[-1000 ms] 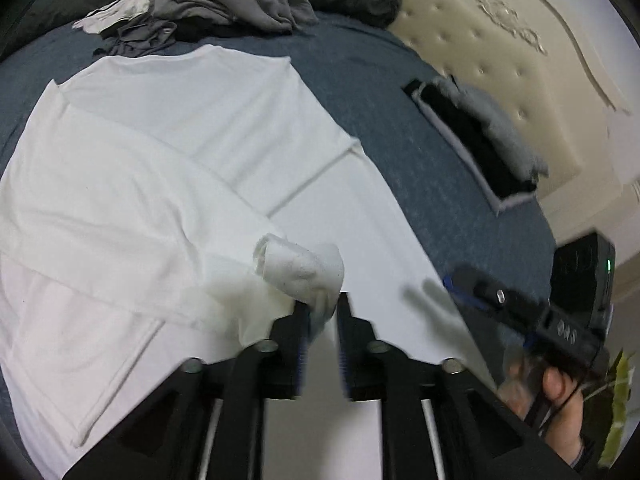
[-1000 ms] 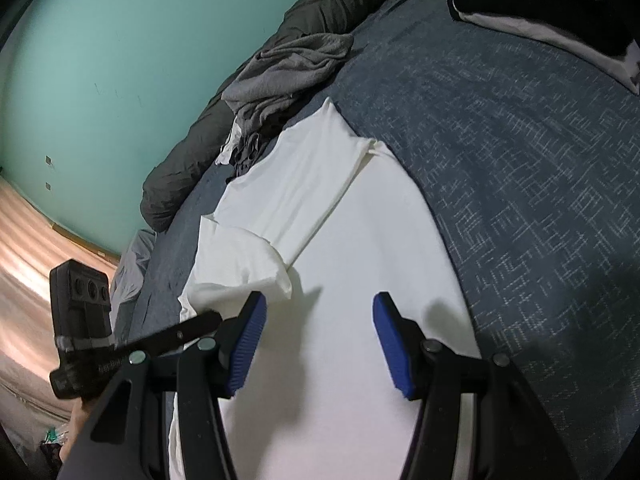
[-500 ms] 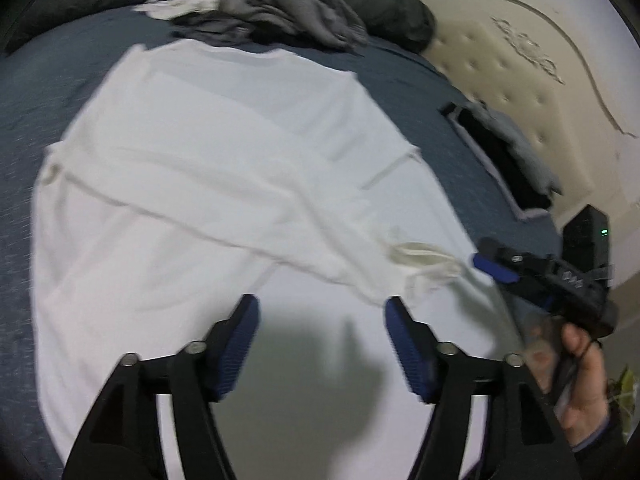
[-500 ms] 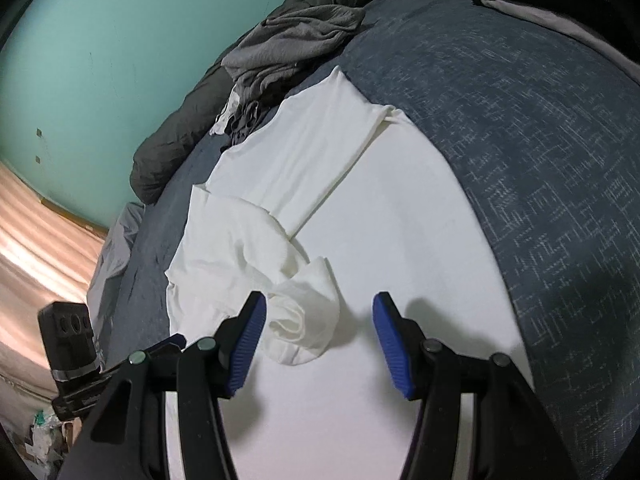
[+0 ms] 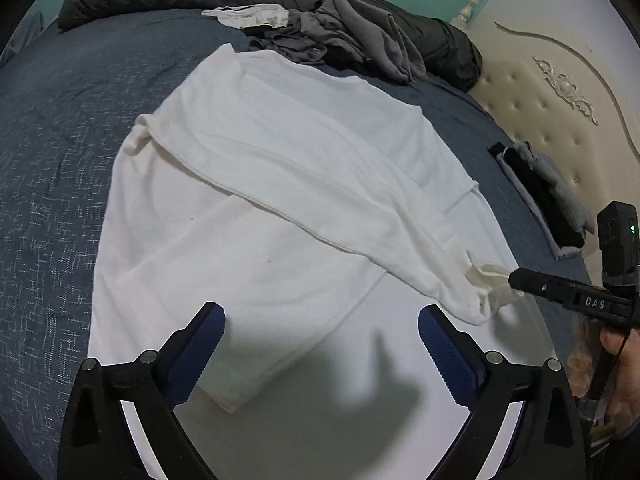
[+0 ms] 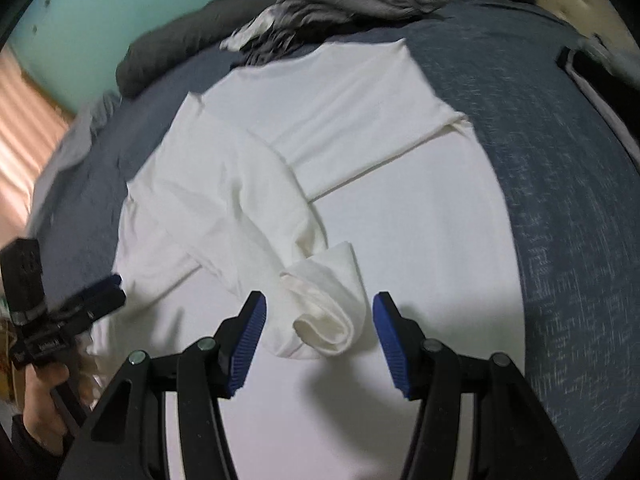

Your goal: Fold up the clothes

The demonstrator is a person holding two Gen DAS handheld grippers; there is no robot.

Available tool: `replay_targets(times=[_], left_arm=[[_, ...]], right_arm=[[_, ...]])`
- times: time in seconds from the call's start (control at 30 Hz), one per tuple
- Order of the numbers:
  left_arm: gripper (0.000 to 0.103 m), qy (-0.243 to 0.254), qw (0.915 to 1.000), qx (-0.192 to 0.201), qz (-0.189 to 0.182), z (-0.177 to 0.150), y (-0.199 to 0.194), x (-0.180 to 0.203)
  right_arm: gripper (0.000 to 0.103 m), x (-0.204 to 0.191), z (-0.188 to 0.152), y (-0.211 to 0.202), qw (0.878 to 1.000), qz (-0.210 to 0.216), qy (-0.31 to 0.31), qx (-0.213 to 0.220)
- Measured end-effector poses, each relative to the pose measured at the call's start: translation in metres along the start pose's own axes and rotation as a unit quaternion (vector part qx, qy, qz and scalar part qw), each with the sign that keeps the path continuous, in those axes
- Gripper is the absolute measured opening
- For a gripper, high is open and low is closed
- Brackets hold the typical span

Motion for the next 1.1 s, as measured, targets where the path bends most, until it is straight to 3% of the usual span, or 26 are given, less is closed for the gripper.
replay_targets(times=[0.27, 0.53, 0.57, 0.63, 0.73, 0.93, 1.1], left_arm=[[0.103, -0.002, 0.9996, 0.006, 0.028, 0.002, 0.001, -0.008], [0.103, 0.001, 0.9997, 0.002, 0.026, -0.001, 0.003, -0.011], [0.103, 0.001, 0.9996, 0.002, 0.027, -0.001, 0.003, -0.011], [0.103, 0.001, 0.9995, 0.005, 0.031, -0.001, 0.002, -0.013], [0.103, 0.000, 0.9995, 0.010, 0.031, 0.002, -0.001, -0.016], [0.103, -0.002, 0.9990, 0.020, 0.039, 0.005, -0.005, -0.021], [0.103, -0.004, 0.9989, 0.024, 0.039, 0.006, -0.005, -0.024]], right_arm=[[0.056, -0.015, 0.001, 0.021, 0.994, -0.065, -0.083, -0.041], [0.055, -0.018, 0.002, 0.041, 0.983, -0.108, -0.132, -0.067], [0.052, -0.015, 0.002, 0.041, 0.983, -0.107, -0.131, -0.066], [0.023, -0.014, 0.004, 0.040, 0.984, -0.104, -0.131, -0.060], [0.006, -0.007, 0.003, 0.030, 0.987, -0.093, -0.120, -0.043], [0.004, 0.017, 0.002, -0.002, 0.997, -0.058, -0.059, 0.004], [0.004, 0.038, 0.001, -0.019, 0.999, -0.027, 0.013, 0.015]])
Point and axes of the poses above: each gripper's, at about its wrist camera, not at the fingertips, and y roughly the way its jaws point, x to its right, z to its top, the point moved 4 cm from there along y, roughly the way its jaws point, and after that the axes turned 2 degrees about -x, right-handed, at the moved point
